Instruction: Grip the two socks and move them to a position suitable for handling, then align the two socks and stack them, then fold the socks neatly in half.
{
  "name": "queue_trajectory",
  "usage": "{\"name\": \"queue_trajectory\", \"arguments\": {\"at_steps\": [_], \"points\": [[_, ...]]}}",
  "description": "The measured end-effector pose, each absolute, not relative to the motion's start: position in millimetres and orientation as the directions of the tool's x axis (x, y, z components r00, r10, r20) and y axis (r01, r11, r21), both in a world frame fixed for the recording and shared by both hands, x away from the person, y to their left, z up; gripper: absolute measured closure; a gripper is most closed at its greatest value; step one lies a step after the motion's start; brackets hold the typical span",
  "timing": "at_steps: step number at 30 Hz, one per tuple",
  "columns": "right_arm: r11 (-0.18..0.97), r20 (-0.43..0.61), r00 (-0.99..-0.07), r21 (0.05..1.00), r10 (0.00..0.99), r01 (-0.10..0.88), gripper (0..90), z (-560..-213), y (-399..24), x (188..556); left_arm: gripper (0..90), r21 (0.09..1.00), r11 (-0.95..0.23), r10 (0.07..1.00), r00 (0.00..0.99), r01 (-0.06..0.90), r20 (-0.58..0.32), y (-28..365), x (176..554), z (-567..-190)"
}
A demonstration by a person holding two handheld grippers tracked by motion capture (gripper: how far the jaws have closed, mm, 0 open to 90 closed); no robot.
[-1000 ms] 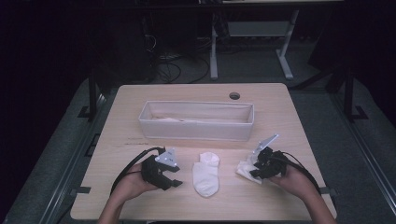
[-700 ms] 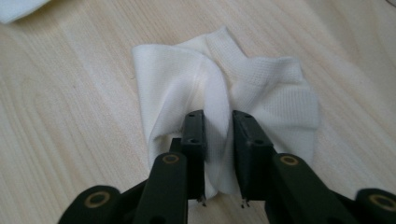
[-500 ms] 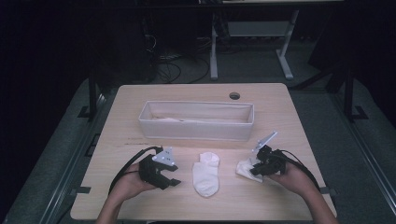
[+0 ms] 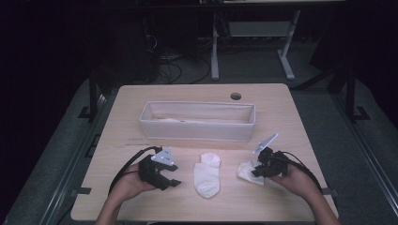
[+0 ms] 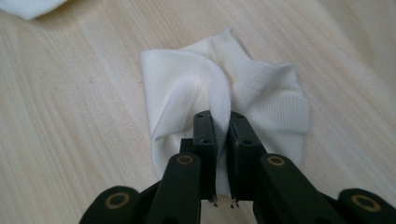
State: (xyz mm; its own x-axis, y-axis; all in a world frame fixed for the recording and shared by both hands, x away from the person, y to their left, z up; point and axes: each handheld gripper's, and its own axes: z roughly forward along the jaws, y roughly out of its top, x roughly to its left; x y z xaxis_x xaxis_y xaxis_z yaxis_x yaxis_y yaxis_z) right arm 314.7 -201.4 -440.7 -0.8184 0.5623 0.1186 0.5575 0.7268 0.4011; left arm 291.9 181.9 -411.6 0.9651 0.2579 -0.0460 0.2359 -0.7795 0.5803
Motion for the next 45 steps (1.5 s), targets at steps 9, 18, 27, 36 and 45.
{"name": "queue_trajectory", "arguments": {"at_steps": [9,18,27,36,45], "points": [[0.734,0.103,-0.829,0.416,0.549,0.537,82.8,-430,-199,310,38.9,0.591,-0.767,0.277,0.96,0.251,-0.047,183,292,-410],[0.747,0.08,-0.847,0.434,0.525,0.504,82.8,-413,-194,307,34.7,0.602,-0.76,0.284,0.958,0.247,-0.035,186,293,-406],[0.751,0.065,-0.859,0.454,0.509,0.479,82.9,-397,-191,307,33.2,0.621,-0.737,0.31,0.95,0.267,-0.041,192,294,-405],[0.762,0.041,-0.879,0.48,0.476,0.435,82.8,-383,-180,304,32.4,0.628,-0.731,0.316,0.948,0.268,-0.036,194,295,-402],[0.776,0.032,-0.897,0.488,0.44,0.398,82.8,-378,-164,303,32.1,0.637,-0.724,0.318,0.948,0.266,-0.034,196,295,-400]]}}
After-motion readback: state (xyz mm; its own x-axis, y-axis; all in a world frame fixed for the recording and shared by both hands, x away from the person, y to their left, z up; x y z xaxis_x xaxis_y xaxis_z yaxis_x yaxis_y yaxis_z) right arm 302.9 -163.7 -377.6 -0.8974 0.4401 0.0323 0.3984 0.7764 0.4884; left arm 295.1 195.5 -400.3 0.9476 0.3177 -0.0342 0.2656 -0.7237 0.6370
